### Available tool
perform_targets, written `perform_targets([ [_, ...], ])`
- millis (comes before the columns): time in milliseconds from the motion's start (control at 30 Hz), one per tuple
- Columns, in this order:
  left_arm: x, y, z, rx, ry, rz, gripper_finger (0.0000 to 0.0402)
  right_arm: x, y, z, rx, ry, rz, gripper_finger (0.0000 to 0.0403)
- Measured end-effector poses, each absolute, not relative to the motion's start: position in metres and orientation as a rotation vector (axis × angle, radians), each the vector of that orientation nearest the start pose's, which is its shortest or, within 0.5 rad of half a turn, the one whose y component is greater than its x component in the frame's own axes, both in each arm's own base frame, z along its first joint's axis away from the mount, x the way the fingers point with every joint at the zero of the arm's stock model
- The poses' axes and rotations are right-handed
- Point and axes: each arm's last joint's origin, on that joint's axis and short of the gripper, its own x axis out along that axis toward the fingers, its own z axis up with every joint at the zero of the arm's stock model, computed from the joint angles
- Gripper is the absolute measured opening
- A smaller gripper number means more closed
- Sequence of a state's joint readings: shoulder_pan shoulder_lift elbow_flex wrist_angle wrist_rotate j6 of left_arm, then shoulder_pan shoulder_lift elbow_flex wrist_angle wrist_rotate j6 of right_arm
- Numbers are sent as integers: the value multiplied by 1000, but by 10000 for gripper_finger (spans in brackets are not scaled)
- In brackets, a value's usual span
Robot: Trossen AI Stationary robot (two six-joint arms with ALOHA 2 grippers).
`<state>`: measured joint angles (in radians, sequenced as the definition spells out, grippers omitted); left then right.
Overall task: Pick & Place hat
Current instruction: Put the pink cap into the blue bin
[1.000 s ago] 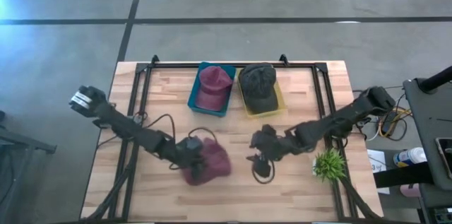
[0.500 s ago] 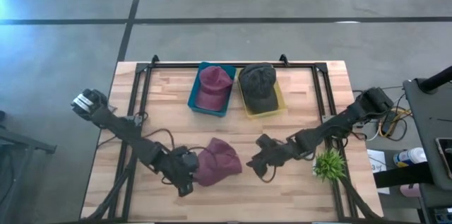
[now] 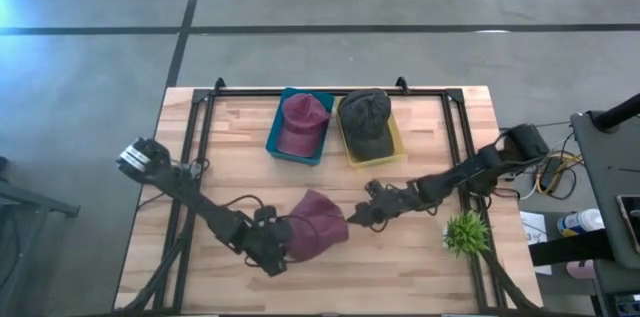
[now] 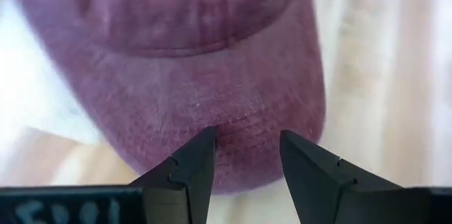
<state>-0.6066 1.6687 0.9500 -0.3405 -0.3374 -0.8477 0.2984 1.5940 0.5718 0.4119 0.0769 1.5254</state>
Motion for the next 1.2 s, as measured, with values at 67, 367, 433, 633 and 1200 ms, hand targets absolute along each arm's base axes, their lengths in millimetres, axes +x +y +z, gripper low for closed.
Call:
perform_targets([
  [67,268,-168,164,-276,949,192,161,279,78,132,1350,615,-274,224],
  [367,276,-158,154,-228,974,219,161,296,55,127,1361,580,-233,224],
  [433,276,-158,152,-223,980,218,161,297,50,128,1359,571,-225,224],
  [633,276,-155,146,-229,991,222,161,300,46,127,1354,579,-201,224],
  [1200,276,-146,134,-277,951,202,161,301,42,123,1413,585,-212,224],
])
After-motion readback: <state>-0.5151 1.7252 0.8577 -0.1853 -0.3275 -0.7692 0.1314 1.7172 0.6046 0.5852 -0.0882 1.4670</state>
